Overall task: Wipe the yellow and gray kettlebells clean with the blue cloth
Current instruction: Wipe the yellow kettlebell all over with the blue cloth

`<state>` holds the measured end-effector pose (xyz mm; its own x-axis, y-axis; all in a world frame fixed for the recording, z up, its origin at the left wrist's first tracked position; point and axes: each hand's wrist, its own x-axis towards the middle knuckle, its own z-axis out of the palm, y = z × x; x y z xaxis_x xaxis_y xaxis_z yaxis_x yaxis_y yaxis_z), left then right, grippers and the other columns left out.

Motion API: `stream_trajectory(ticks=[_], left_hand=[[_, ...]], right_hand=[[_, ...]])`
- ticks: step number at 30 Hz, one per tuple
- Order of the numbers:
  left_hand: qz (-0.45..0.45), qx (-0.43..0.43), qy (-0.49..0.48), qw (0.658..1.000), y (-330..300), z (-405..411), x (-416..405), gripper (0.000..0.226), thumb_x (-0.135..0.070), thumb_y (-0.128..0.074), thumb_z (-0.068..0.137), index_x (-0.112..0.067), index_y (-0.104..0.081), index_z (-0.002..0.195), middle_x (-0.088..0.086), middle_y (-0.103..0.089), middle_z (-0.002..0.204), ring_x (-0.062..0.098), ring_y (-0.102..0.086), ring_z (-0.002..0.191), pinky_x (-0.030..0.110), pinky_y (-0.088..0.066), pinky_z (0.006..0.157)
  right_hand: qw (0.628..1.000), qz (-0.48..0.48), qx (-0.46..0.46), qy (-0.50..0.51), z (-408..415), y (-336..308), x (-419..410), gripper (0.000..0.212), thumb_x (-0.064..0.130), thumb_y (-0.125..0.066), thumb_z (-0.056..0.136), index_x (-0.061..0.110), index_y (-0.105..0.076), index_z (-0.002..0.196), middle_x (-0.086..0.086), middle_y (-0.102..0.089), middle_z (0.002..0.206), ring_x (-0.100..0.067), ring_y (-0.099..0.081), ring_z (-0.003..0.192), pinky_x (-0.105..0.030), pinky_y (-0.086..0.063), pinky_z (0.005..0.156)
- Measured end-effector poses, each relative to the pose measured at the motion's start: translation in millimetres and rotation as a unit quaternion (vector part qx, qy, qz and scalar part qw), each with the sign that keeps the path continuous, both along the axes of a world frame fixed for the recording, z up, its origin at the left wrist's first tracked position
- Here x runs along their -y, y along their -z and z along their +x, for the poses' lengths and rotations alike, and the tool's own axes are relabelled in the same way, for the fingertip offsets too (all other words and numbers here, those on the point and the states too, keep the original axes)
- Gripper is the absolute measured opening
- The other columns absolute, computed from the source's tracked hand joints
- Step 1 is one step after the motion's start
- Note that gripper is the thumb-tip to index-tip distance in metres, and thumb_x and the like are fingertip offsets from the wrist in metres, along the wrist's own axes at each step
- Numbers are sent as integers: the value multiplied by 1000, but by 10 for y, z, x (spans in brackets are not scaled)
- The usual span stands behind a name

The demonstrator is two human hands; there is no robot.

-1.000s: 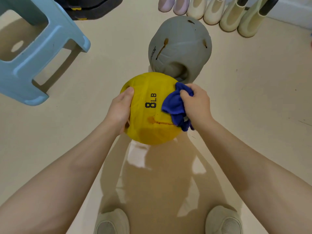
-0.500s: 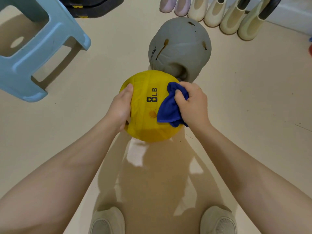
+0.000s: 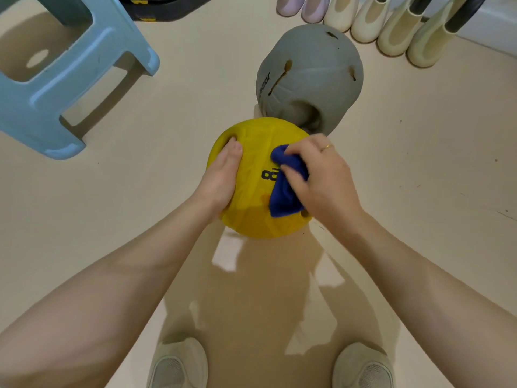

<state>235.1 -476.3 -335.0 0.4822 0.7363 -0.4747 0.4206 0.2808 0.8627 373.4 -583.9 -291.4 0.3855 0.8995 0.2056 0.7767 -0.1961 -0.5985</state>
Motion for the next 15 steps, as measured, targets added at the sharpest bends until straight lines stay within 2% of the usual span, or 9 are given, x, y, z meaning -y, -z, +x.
stream_trajectory(ticks=[2, 4, 5, 7, 9, 11, 12, 15], left_hand=[[4, 12, 17, 1000, 21, -2, 9, 90, -87, -37, 68, -35, -34, 142, -5, -43, 145, 17, -44, 130, 47, -35, 108], [-3, 19, 17, 1000, -15, -6, 28, 89, -86, -38, 68, -36, -33, 142, -6, -42, 146, 17, -43, 131, 47, -35, 109], [-5, 19, 14, 1000, -14, -19, 34, 89, -86, -38, 67, -38, -32, 142, -7, -41, 146, 16, -42, 131, 46, -34, 109], [-1, 9, 22, 1000, 0, -41, 48, 88, -88, -36, 64, -44, -30, 141, -9, -39, 147, 17, -41, 132, 46, -35, 109], [6, -7, 34, 999, -29, -45, 61, 87, -90, -32, 63, -49, -28, 140, -9, -37, 147, 19, -41, 131, 48, -36, 108], [23, -21, 37, 999, -94, -19, 64, 78, -81, -29, 74, -45, -26, 143, -7, -35, 149, 20, -39, 132, 46, -34, 109], [32, -26, 31, 999, -120, -1, 63, 70, -74, -29, 82, -41, -26, 145, -6, -34, 150, 20, -38, 133, 43, -32, 111], [76, -38, 37, 996, -134, 22, 54, 56, -56, -26, 95, -33, -27, 146, -8, -33, 150, 9, -33, 134, 25, -26, 110]], right_hand=[[996, 15, 49, -68, -127, 23, 97, 17, 13, -55, 84, 0, -64, 90, -18, -58, 95, -34, -57, 80, -34, -48, 72], [989, 12, 82, -126, -152, 21, 147, 18, 12, -52, 85, 1, -64, 90, -18, -59, 93, -36, -56, 77, -43, -51, 70], [984, 0, 93, -154, -122, 18, 141, 15, 11, -54, 84, 2, -64, 91, -18, -59, 94, -35, -56, 77, -43, -51, 70], [980, -14, 113, -163, 7, -3, 66, 13, 11, -56, 84, 3, -65, 90, -17, -58, 93, -33, -55, 77, -35, -49, 67], [993, -20, 91, -76, 144, -38, -108, 17, 16, -56, 88, 5, -66, 96, -17, -57, 98, -30, -56, 82, -27, -42, 70], [997, -45, 56, 20, 253, -58, -265, 20, 19, -53, 92, 8, -65, 104, -14, -56, 106, -27, -55, 94, -22, -34, 77], [997, -55, 51, 34, 260, -62, -294, 21, 20, -52, 93, 9, -64, 106, -13, -56, 107, -27, -54, 97, -22, -33, 78], [996, -26, 71, -54, 72, -117, -224, 20, 20, -54, 89, 7, -66, 99, -14, -59, 100, -29, -56, 89, -23, -34, 73]])
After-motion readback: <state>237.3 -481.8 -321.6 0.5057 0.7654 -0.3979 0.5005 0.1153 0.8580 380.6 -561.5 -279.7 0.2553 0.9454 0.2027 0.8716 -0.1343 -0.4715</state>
